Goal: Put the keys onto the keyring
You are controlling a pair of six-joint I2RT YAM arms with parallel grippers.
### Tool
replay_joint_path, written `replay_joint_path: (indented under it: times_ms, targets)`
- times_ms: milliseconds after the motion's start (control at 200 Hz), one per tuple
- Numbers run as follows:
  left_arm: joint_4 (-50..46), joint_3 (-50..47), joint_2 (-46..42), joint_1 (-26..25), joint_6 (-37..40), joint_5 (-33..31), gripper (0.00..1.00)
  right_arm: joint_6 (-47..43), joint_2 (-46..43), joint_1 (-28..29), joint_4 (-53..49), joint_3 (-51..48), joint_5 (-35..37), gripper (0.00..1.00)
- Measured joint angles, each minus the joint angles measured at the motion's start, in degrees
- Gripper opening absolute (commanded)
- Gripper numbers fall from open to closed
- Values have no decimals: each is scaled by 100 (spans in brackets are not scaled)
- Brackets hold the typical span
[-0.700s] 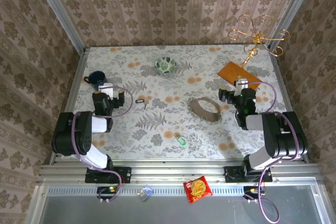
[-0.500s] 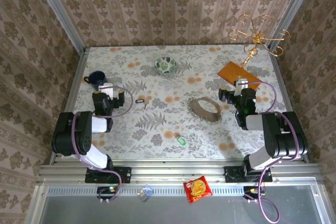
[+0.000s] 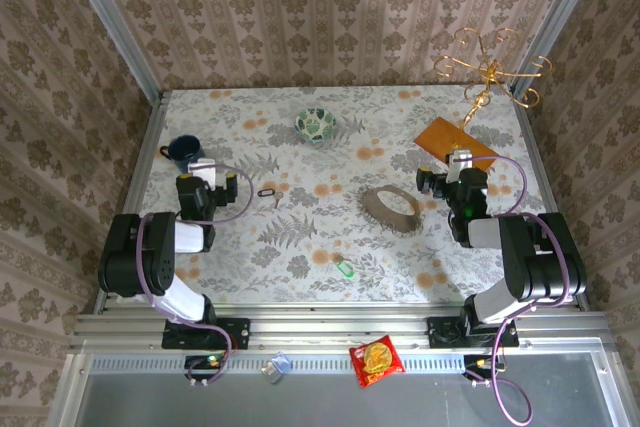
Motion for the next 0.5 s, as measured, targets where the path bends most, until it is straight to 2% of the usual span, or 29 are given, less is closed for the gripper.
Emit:
replay_joint_path:
  times_ms: [130, 215, 355, 500]
  targets:
    - [55, -24, -13, 68, 0, 140, 100, 0, -13, 0, -17, 0, 7, 100]
    - [111, -203, -260, 76, 0, 179, 100, 2, -278, 7, -402, 7, 11, 100]
    - [-348, -356, -1349, 76, -2, 179, 100, 35, -1198, 31, -1663, 407, 61, 98]
    - [-1158, -114, -2476, 74, -151, 177, 98, 557, -1906, 116, -2671, 1078, 57, 92]
